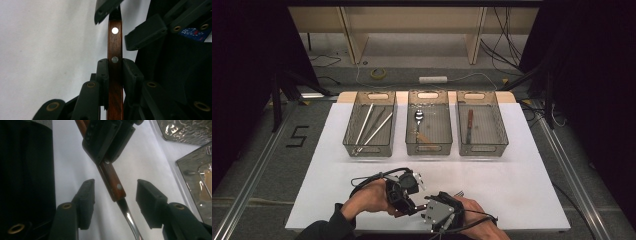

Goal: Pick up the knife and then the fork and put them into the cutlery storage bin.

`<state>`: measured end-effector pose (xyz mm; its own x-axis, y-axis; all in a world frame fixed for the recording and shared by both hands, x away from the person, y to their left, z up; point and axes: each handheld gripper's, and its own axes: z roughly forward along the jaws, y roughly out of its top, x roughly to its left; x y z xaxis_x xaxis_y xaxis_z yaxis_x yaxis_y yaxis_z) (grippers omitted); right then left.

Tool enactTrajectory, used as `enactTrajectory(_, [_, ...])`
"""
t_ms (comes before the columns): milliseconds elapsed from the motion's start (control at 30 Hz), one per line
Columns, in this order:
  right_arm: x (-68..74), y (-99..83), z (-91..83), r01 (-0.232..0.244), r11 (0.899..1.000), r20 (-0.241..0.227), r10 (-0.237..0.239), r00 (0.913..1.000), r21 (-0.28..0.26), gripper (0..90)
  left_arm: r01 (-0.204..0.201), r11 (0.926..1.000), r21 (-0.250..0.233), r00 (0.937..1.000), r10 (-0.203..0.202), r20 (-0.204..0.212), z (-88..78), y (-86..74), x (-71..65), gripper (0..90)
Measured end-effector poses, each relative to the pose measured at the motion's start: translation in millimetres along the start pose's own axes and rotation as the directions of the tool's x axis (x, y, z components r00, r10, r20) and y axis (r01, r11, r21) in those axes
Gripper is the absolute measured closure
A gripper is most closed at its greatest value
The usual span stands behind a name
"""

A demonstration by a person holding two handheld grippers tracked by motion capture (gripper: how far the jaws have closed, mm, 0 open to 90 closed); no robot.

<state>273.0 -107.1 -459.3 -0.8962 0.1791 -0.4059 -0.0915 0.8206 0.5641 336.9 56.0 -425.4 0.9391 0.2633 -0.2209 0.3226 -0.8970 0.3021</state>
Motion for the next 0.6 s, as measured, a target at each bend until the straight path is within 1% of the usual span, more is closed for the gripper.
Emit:
enactTrajectory(67, [2.5,1.1,0.8,0.014,1.000,0.010,-0.014,0.9999,0.008,53.8,0.000,1.0000,0.006,1.0000,0.000,0.005,0.0,1.0,-0.4,75.7])
enactTrajectory(100, [2.6,1.3,1.5,0.025,1.000,0.006,-0.025,0.9997,0.005,55.3,0.001,1.0000,0.006,1.0000,-0.002,0.007,0.1,1.4,-0.4,75.6])
enactTrajectory(133, [3.6,1.8,1.8,0.029,1.000,0.015,-0.029,0.9995,0.007,56.6,0.003,1.0000,0.006,0.9999,-0.003,0.010,0.1,1.7,-0.3,75.6])
enactTrajectory(167, [3.6,2.3,2.7,0.044,0.999,0.015,-0.044,0.9989,0.005,57.4,0.003,1.0000,0.007,0.9999,-0.003,0.013,0.0,1.9,-0.5,75.7])
enactTrajectory(267, [6.8,3.8,4.2,0.054,0.998,0.016,-0.054,0.9984,0.023,60.5,0.010,0.9999,0.003,0.9998,-0.010,0.017,0.2,2.6,-1.5,75.7])
enactTrajectory(300, [7.5,4.1,5.4,0.067,0.998,0.024,-0.067,0.9975,0.020,61.7,0.008,1.0000,0.002,0.9998,-0.008,0.020,0.3,2.8,-1.6,75.7])
enactTrajectory(400, [9.6,4.6,7.1,0.077,0.997,0.037,-0.078,0.9962,0.023,66.4,0.008,1.0000,0.003,0.9997,-0.008,0.025,1.1,3.3,-1.6,75.6])
enactTrajectory(433, [9.3,5.0,7.2,0.087,0.996,0.035,-0.087,0.9956,0.022,68.1,0.009,1.0000,0.003,0.9997,-0.009,0.025,1.3,3.4,-1.8,75.6])
enactTrajectory(467, [8.0,5.0,6.8,0.114,0.993,0.038,-0.115,0.9926,0.028,69.3,0.008,1.0000,0.004,0.9996,-0.008,0.026,1.3,3.5,-1.9,75.6])
enactTrajectory(500, [9.0,5.4,6.9,0.110,0.994,0.037,-0.111,0.9931,0.026,70.0,0.007,1.0000,0.004,0.9997,-0.007,0.025,1.3,3.5,-2.1,75.6])
enactTrajectory(533, [9.3,5.3,6.8,0.125,0.992,0.033,-0.126,0.9915,0.031,70.9,0.005,1.0000,0.002,0.9997,-0.006,0.025,1.0,3.5,-2.2,75.6])
enactTrajectory(600, [9.9,5.3,6.5,0.167,0.985,0.040,-0.169,0.9848,0.041,73.6,-0.001,1.0000,-0.007,0.9997,0.002,0.024,-0.6,3.3,-2.0,75.5])
